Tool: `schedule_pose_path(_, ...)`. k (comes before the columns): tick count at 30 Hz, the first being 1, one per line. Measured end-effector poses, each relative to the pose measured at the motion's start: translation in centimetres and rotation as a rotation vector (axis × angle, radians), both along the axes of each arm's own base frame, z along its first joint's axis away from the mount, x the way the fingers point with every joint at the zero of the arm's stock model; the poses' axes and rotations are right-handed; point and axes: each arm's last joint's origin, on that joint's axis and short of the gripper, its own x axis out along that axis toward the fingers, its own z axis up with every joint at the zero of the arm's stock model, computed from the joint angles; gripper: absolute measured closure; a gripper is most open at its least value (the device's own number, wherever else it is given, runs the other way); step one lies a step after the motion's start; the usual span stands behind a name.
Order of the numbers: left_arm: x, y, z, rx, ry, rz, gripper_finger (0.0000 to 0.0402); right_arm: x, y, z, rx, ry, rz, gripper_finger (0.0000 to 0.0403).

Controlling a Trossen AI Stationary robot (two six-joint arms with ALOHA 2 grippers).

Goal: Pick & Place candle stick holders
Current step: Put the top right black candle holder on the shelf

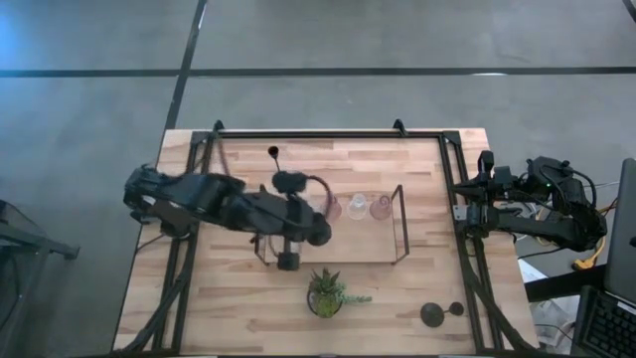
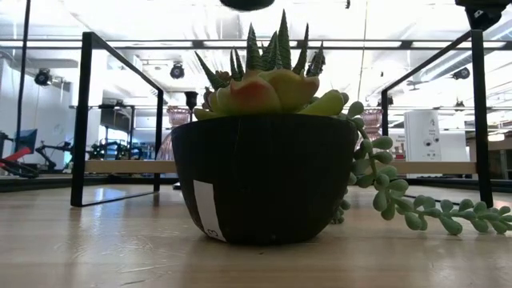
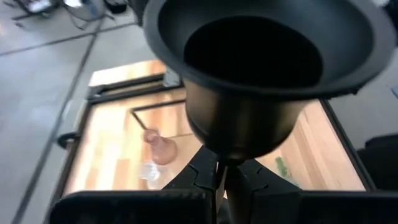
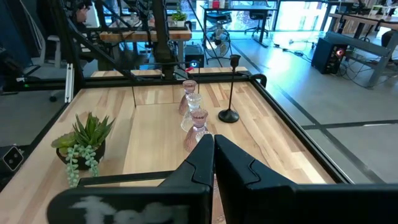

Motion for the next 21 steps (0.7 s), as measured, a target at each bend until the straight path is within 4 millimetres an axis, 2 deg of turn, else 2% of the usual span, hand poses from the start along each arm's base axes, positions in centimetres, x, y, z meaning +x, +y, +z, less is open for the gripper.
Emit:
schedule_pose_path(7, 3.4, 1.1, -4.6, -0.035, 0.024, -0.086, 0.0387, 0.0, 0.0, 0.0, 0.0, 0.0, 0.0, 0.0394)
schedule_pose_path(15, 5.0, 4.1, -6.9, -0.069, 0.035, -0.021, 0.0387, 0.0, 0.0, 0.0, 0.0, -0.001, 0.0, 0.0394)
schedule_pose_path(21, 6.3, 5.4, -9.1, -0.103, -0.009, -0.084, 0.0387, 0.0, 0.0, 0.0, 0.0, -0.001, 0.0, 0.0394)
